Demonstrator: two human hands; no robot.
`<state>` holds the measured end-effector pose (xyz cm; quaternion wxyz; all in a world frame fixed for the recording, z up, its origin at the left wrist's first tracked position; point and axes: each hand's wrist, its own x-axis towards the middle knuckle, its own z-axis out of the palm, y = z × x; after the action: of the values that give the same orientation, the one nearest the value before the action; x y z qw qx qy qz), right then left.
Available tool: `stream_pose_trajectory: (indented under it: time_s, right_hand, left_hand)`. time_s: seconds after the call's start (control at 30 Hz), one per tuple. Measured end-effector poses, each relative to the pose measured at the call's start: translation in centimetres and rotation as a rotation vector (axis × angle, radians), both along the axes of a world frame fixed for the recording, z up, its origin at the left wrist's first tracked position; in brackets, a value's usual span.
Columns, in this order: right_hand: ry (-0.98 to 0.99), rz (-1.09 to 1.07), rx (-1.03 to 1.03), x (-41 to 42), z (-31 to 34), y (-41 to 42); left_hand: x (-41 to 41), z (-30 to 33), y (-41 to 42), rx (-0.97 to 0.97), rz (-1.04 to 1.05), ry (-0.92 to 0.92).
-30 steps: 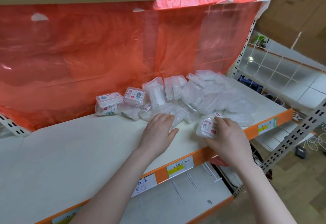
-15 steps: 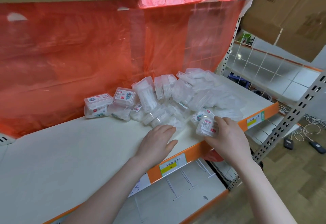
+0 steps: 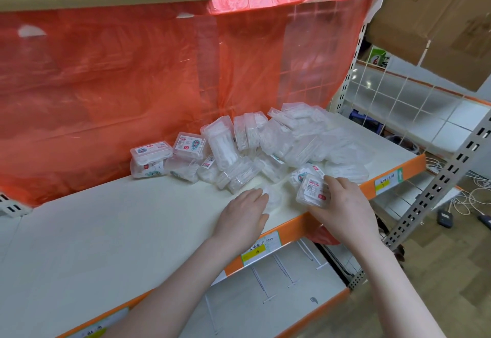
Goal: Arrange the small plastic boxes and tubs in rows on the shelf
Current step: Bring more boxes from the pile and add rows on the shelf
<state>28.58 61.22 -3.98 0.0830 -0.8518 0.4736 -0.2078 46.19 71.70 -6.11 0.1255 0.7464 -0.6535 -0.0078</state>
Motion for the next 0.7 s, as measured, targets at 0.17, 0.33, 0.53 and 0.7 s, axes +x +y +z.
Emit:
stream_pose_trajectory:
  time_s: [0.17,0.33,0.53,0.7]
  right_hand:
    - [-0.014,0.002,-0.011,-0.3,-0.3,0.1]
    - [-0.008,0.018,-0.015,-0.5,-0.3,0.0]
    - [-0.037,0.062,0.006,-0.8,-0.2,-0.2]
    - [-0.069,0.105,-0.007,-1.3,-0.4,-0.3]
  left_hand:
    - [0.2,0.3,1.8,0.016,0.005,0.071]
    - [-0.2,0.6,0.8,0.031,0.049,0.05]
    - [-0.6,0.5,-0.4,0.035,0.147,0.015]
    - [-1.0,0.3,-1.1,0.046,0.232,0.003]
